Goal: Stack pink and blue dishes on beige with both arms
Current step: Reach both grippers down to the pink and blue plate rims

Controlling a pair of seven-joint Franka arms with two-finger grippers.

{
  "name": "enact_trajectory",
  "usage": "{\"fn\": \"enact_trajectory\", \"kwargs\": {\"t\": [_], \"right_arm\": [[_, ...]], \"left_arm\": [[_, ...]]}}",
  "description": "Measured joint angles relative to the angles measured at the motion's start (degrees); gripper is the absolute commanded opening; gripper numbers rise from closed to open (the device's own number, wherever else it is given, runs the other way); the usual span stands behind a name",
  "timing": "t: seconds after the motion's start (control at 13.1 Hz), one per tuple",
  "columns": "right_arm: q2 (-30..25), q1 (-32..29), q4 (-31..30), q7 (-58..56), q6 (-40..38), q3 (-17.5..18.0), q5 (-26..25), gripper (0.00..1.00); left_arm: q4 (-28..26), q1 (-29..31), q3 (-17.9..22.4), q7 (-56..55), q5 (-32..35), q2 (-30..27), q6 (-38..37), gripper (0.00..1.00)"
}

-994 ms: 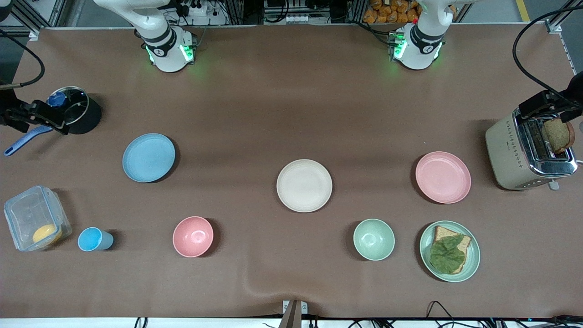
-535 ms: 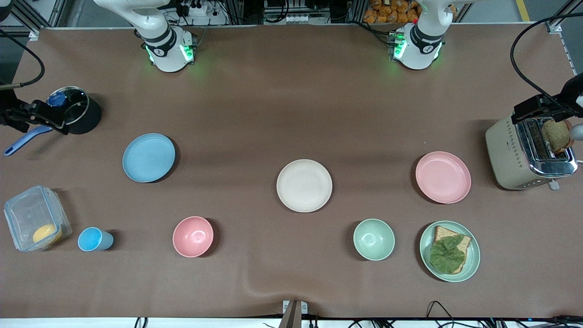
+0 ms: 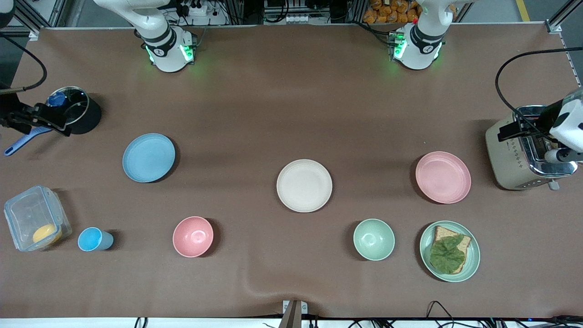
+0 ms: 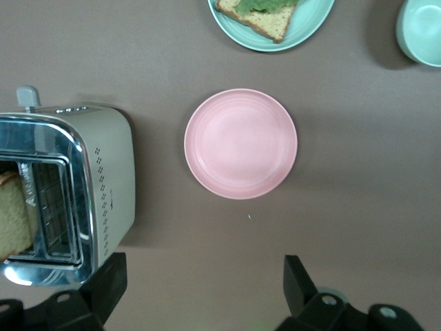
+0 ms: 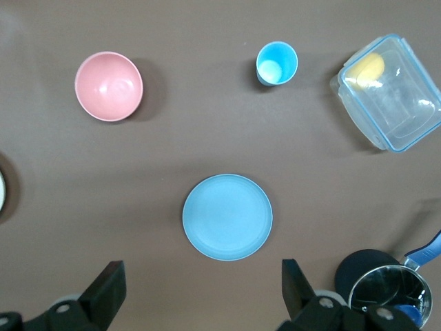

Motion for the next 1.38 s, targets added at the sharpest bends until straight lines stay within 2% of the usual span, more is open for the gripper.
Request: {"fn": "enact_trajectory", "kwargs": {"t": [0.38, 0.54, 0.69, 0.92, 1.15, 1.38], "right_arm": [[7.9, -4.8, -3.7, -6.3, -1.0, -0.4, 1.6, 1.00], [10.8, -6.3, -7.8, -7.9, 3.8, -0.4, 2.8, 1.00], [11.3, -8.1, -14.3, -12.9, 10.2, -0.5, 5.4, 1.00], [11.3, -13.6, -23.6, -25.7, 18.2, -0.7, 10.1, 1.00], [11.8, -15.6, -31.5, -32.6, 25.7, -0.7, 11.5, 1.00], [15.1, -15.9, -33.5, -36.3, 28.7, -0.7, 11.6, 1.00]], "left_arm": [[-16.6, 2.6, -0.1, 0.0, 0.0, -0.6, 18.1, 1.00], [-22.4, 2.8, -0.1, 0.0, 0.0, -0.4, 26.4, 1.00], [-26.4, 3.0, -0.1, 0.0, 0.0, 1.0, 32.4, 1.00], [-27.6, 3.4, -0.1, 0.0, 0.0, 5.8, 37.5, 1.00], [-27.6, 4.4, -0.1, 0.0, 0.0, 11.3, 41.9, 1.00], [-27.5, 6.1, -0.1, 0.1, 0.0, 15.3, 46.9, 1.00]]}}
